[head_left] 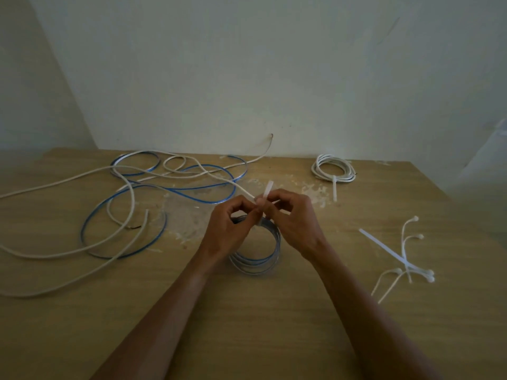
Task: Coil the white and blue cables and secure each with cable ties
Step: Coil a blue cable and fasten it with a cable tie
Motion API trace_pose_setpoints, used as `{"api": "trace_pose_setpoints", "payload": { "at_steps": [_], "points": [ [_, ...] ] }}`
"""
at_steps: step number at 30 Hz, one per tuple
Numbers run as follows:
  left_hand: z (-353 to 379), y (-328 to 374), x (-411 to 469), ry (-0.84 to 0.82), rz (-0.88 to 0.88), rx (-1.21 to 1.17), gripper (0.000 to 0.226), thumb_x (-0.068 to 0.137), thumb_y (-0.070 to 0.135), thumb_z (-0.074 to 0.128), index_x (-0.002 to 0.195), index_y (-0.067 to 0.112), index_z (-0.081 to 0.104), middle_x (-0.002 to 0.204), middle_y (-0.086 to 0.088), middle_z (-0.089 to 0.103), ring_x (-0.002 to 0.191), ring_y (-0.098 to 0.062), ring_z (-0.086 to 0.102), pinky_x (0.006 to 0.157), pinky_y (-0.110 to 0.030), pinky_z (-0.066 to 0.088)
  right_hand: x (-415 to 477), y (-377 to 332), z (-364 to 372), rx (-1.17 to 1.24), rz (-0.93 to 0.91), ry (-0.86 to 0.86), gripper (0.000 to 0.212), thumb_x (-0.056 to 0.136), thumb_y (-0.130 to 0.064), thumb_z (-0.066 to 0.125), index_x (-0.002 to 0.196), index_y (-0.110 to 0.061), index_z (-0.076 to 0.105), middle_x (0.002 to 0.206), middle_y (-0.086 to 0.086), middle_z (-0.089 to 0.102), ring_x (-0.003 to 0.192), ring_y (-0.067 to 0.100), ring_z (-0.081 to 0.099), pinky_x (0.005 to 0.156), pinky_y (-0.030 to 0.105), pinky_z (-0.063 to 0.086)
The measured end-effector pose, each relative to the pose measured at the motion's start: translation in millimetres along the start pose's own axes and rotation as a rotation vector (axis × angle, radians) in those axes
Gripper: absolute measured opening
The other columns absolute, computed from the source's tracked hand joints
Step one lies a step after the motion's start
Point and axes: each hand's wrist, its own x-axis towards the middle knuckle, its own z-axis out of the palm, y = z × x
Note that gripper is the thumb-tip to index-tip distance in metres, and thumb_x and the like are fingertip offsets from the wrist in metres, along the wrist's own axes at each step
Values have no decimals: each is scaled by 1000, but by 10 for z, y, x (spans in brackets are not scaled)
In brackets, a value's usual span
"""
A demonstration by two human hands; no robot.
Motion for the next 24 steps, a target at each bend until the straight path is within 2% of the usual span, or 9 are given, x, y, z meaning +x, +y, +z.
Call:
{"api": "trace_pose_setpoints", "payload": {
  "at_steps": [4,6,8,11,14,18,22,24],
  "points": [
    [69,47,-1,-37,-10,-63,11,94,11,68,84,8,70,81,0,69,83,-13,69,73,-21,53,4,35,-8,-39,-45,175,7,89,-20,74,85,-16,77,81,-7,72,75,6,66,63,28,52],
    [117,80,11,-68,-27,-92,12,95,11,67,85,5,69,84,-2,69,81,-8,68,73,-18,51,-3,21,-30,-47,-46,236,9,90,-21,74,86,-14,77,81,-6,73,74,8,67,62,33,53],
    [173,129,24,-84,-48,-107,15,96,11,66,85,1,66,85,-6,69,66,2,62,64,-11,46,0,-7,-39,-29,-33,288,11,91,-21,73,87,-12,78,78,-5,73,74,11,67,65,39,55],
    [223,165,53,-88,-62,-140,19,97,8,63,85,-6,62,80,-10,66,49,7,53,52,-7,39,7,-17,-38,-4,-1,344,13,91,-22,72,86,-12,78,75,-2,72,74,16,67,70,41,56],
    [205,135,6,-87,-67,-107,18,98,12,63,85,-2,65,80,-14,69,50,6,55,51,-7,40,11,32,-14,-12,26,311,13,91,-22,72,87,-12,78,77,-3,73,72,12,66,68,35,55],
    [91,65,-37,-15,-52,-105,15,94,22,68,99,8,71,73,-1,70,59,-3,63,53,-14,45,111,-52,-24,-54,-35,174,11,90,-23,73,89,-14,78,82,-5,74,72,3,62,63,20,47],
    [29,20,25,60,-60,-144,18,90,17,72,105,7,73,75,4,71,63,-2,65,58,-14,47,191,-113,-33,35,-77,150,4,90,-22,74,88,-21,77,79,-8,73,70,6,62,63,23,48],
    [22,-8,41,87,-35,-137,14,91,14,72,103,8,74,79,3,73,70,-5,68,65,-16,50,180,-97,-60,90,-69,165,9,89,-16,74,90,-25,75,77,-10,72,67,8,62,64,27,51]
  ]
}}
